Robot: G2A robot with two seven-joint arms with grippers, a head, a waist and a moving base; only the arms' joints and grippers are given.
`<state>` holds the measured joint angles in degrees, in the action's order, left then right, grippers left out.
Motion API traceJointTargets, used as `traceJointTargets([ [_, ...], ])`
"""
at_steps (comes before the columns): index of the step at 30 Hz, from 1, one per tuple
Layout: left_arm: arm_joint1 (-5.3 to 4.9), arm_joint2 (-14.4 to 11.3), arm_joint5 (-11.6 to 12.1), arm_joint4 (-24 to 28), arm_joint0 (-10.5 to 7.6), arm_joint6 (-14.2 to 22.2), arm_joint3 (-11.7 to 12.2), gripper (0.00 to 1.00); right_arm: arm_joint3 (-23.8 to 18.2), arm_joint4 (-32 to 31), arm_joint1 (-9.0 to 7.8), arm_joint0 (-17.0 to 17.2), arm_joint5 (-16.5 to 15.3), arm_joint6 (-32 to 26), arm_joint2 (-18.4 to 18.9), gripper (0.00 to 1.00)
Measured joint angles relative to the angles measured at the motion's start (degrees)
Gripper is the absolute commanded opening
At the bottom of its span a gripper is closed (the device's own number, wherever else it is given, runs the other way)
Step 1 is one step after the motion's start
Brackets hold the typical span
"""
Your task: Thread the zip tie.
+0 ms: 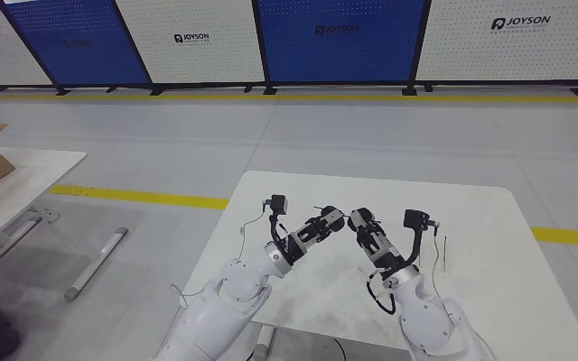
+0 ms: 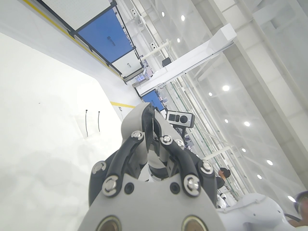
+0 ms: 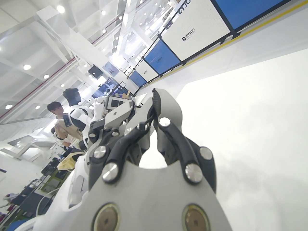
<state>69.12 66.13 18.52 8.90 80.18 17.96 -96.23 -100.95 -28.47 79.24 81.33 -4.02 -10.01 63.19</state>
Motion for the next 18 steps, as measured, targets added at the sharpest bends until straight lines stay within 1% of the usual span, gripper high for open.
traceJointTargets([
  [5, -0.06, 0.07, -0.27, -0.15, -0.06, 0.24, -0.19, 0.0, -0.1, -0.04, -0.05, 0.05, -0.28, 0.31, 0.24, 0.0],
  [12, -0.11, 0.59, -0.6, -3.87, 0.16, -3.22, -0.9, 0.0, -1.33, -1.57, -0.29, 1.12, 0.16, 0.96, 1.07, 0.0],
  [18, -0.07, 0.26, -1.97, -5.81, -0.12, -4.29, -0.58, 0.0, -1.91, -2.44, -0.38, 1.65, 0.66, 1.43, 1.25, 0.0],
])
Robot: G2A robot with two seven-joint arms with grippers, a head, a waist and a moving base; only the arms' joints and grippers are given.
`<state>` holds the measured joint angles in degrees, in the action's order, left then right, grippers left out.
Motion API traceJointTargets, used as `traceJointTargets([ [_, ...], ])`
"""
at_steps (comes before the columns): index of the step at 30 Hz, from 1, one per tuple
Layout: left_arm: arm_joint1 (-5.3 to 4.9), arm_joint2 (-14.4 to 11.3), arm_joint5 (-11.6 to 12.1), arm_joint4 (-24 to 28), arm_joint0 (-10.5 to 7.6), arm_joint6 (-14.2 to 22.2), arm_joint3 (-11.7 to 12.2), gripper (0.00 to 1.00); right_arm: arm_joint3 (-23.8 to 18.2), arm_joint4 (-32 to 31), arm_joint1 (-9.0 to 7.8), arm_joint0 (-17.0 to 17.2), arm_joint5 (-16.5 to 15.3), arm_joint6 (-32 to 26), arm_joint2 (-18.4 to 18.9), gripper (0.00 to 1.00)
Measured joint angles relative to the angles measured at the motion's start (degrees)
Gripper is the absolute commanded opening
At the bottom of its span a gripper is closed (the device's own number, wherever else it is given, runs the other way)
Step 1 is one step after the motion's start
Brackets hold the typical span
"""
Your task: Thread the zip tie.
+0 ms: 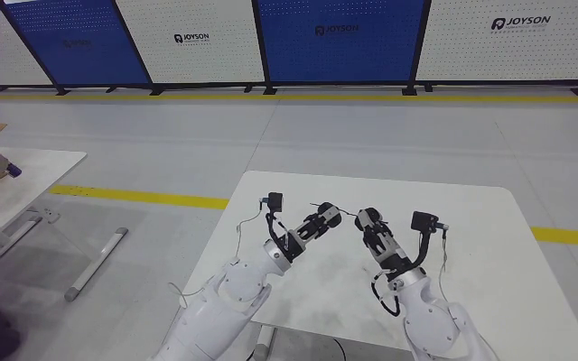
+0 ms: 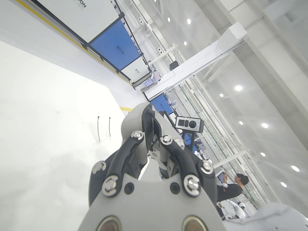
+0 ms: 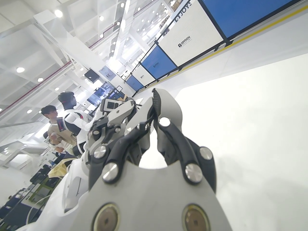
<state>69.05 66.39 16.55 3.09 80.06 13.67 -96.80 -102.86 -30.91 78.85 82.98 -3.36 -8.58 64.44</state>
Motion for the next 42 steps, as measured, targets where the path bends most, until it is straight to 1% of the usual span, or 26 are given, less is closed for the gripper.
traceJointTargets([
  [3, -0.02, 0.05, -0.51, -1.04, -0.03, -0.43, 0.0, 0.0, -0.13, -0.32, -0.02, 0.18, 0.15, 0.13, -0.06, 0.0],
  [4, -0.03, 0.04, -0.56, -1.28, 0.02, -0.46, -0.05, 0.03, -0.14, -0.38, -0.03, 0.23, 0.19, 0.08, -0.07, 0.0],
  [6, -0.04, -0.07, -0.65, -1.52, 0.17, -0.47, -0.09, 0.23, -0.11, -0.5, -0.05, 0.29, 0.26, -0.1, -0.11, 0.0],
  [8, -0.04, -0.17, -0.74, -1.6, 0.23, -0.48, -0.13, 0.34, -0.07, -0.55, -0.07, 0.31, 0.28, -0.22, -0.15, 0.0],
  [11, -0.01, -0.3, -0.76, -1.59, 0.22, -0.51, -0.14, 0.37, -0.07, -0.53, -0.08, 0.33, 0.35, -0.27, -0.16, 0.0],
  [14, 0.0, -0.42, -0.77, -1.66, 0.18, -0.53, -0.06, 0.38, -0.11, -0.8, -0.09, 0.36, 0.66, -0.09, -0.15, 0.0],
  [21, 0.01, -0.75, -1.03, -3.65, -0.01, -1.08, 0.2, 0.34, -0.18, -1.74, 0.0, 0.4, 1.95, 0.86, -0.59, 0.0],
  [23, 0.01, -0.99, -1.41, -4.95, -0.05, -1.44, 0.16, 0.32, -0.14, -2.07, 0.02, 0.33, 2.18, 1.09, -0.76, 0.0],
  [25, 0.03, -1.27, -1.82, -5.92, -0.14, -1.7, 0.12, 0.28, -0.12, -2.36, 0.04, 0.28, 2.27, 1.28, -0.9, 0.0],
  [32, 0.15, -2.11, -2.67, -7.33, -0.51, -2.09, 0.11, 0.3, -0.01, -2.94, 0.08, 0.15, 2.34, 1.56, -1.17, 0.0],
  [34, 0.19, -2.24, -2.79, -7.33, -0.68, -2.16, 0.19, 0.27, 0.04, -3.03, 0.1, 0.11, 2.34, 1.58, -1.23, 0.0],
  [39, 0.24, -2.31, -3.11, -7.17, -0.93, -2.38, 0.46, 0.15, 0.17, -3.47, 0.12, 0.04, 2.2, 1.62, -1.47, 0.0],
  [41, 0.24, -2.25, -3.22, -7.12, -0.96, -2.4, 0.53, 0.07, 0.18, -3.66, 0.12, 0.05, 2.12, 1.71, -1.57, 0.0],
  [42, 0.25, -2.23, -3.25, -7.08, -0.97, -2.42, 0.54, 0.07, 0.17, -3.73, 0.13, 0.06, 2.09, 1.76, -1.6, 0.0],
])
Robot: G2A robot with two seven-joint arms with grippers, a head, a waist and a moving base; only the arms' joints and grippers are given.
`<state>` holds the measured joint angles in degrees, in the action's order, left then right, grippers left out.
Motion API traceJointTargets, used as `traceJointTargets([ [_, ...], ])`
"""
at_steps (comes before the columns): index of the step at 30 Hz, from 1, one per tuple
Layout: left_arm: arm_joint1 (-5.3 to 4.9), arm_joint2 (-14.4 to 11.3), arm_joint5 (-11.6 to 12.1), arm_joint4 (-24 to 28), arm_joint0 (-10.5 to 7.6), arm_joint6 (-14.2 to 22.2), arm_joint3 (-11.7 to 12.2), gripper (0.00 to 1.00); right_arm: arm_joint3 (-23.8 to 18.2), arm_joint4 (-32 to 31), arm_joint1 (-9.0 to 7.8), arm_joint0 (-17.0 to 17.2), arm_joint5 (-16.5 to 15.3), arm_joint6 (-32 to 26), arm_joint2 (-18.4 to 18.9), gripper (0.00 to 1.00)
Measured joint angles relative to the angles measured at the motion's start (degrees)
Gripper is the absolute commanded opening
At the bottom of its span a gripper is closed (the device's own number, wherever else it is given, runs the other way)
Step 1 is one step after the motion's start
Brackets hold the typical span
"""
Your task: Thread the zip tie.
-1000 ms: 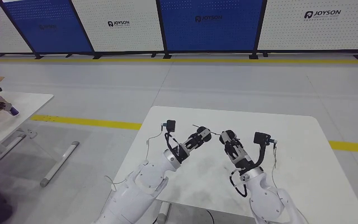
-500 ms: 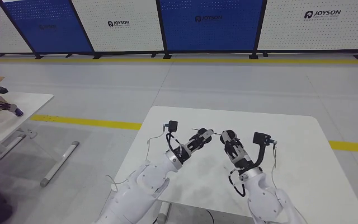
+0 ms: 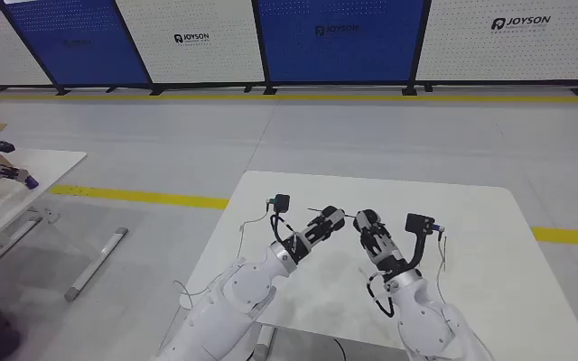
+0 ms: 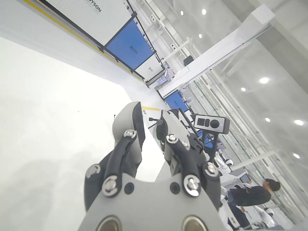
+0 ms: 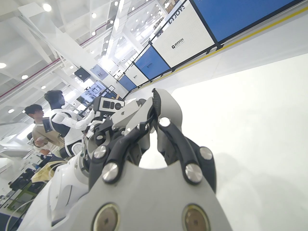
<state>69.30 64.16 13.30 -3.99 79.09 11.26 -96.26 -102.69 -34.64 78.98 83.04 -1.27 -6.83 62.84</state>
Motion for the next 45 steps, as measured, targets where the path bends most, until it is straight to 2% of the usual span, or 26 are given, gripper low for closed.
traceJointTargets([
  [1, 0.0, 0.01, -0.03, 0.04, 0.0, -0.01, 0.0, 0.01, -0.01, -0.05, 0.0, 0.01, -0.03, 0.06, -0.03, 0.0],
  [2, 0.0, 0.03, -0.1, 0.08, 0.01, -0.01, 0.04, 0.0, -0.03, -0.1, 0.01, 0.03, -0.07, 0.16, -0.06, 0.0],
  [35, -0.29, 0.55, 1.32, 1.69, 0.72, 2.67, -0.81, 0.0, 0.22, 2.26, 0.05, -0.51, 0.55, -3.5, -0.25, 0.0],
  [36, -0.29, 0.57, 1.24, 1.43, 0.7, 2.48, -0.79, 0.0, 0.23, 2.41, 0.05, -0.56, 0.63, -3.69, -0.2, 0.1],
  [37, -0.3, 0.57, 1.13, 1.1, 0.68, 2.23, -0.78, 0.0, 0.23, 2.65, 0.05, -0.6, 0.73, -3.86, -0.13, 0.31],
  [40, -0.27, 0.48, 0.76, 0.49, 0.61, 1.5, -0.65, 0.0, 0.16, 3.58, 0.05, -0.66, 0.92, -4.05, 0.17, 0.42],
  [45, -0.17, 0.32, -0.22, 0.09, 0.35, 0.48, -0.29, 0.0, 0.05, 3.66, 0.0, -0.43, 0.45, -3.63, 0.43, 0.41],
])
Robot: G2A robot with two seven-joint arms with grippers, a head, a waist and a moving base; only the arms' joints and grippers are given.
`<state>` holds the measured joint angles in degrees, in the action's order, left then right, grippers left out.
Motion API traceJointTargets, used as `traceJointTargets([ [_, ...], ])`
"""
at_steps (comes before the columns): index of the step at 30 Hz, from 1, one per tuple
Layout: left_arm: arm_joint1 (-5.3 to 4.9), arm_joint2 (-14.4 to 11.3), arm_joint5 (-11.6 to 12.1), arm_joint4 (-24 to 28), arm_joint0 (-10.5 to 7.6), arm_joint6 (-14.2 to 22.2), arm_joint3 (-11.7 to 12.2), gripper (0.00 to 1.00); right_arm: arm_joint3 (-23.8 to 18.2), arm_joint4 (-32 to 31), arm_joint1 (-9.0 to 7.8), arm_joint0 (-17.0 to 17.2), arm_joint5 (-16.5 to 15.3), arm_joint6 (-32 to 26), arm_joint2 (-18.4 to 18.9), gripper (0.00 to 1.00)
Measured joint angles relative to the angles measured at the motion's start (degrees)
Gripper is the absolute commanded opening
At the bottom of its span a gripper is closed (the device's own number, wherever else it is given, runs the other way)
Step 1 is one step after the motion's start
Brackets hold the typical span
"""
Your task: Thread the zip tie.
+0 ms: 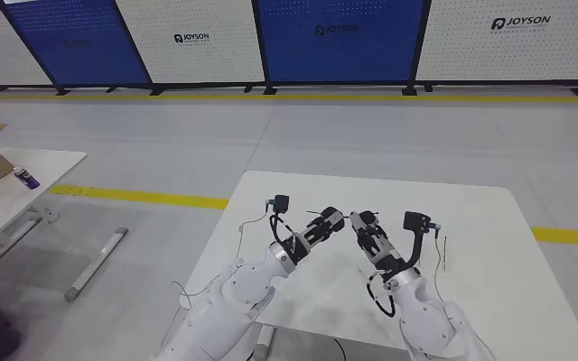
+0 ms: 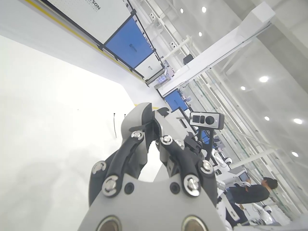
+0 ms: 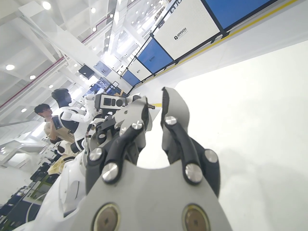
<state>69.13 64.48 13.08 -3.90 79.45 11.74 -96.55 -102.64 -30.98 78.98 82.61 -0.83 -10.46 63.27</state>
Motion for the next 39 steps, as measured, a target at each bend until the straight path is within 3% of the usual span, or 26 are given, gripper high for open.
traceJointTargets([
  [4, 0.11, -0.23, -0.74, -0.18, -0.27, -0.81, 0.21, 0.0, -0.13, -0.56, -0.08, 0.4, -0.52, 0.62, 0.17, 0.31],
  [6, 0.15, -0.31, -1.03, -0.26, -0.36, -1.13, 0.25, 0.0, -0.26, -0.92, -0.12, 0.66, -0.76, 0.99, 0.26, 0.19],
  [8, 0.19, -0.34, -1.25, -0.26, -0.41, -1.39, 0.24, 0.0, -0.35, -1.14, -0.17, 0.92, -0.97, 1.27, 0.43, 0.16],
  [11, 0.21, -0.38, -1.33, -0.2, -0.41, -1.52, 0.12, 0.0, -0.43, -1.09, -0.25, 1.19, -1.19, 1.59, 0.86, 0.0],
  [39, 0.16, -0.8, 0.18, -0.72, 0.47, -0.36, -0.71, 0.0, -0.51, -2.27, -0.52, 1.02, -1.84, 0.26, 0.91, 0.0],
])
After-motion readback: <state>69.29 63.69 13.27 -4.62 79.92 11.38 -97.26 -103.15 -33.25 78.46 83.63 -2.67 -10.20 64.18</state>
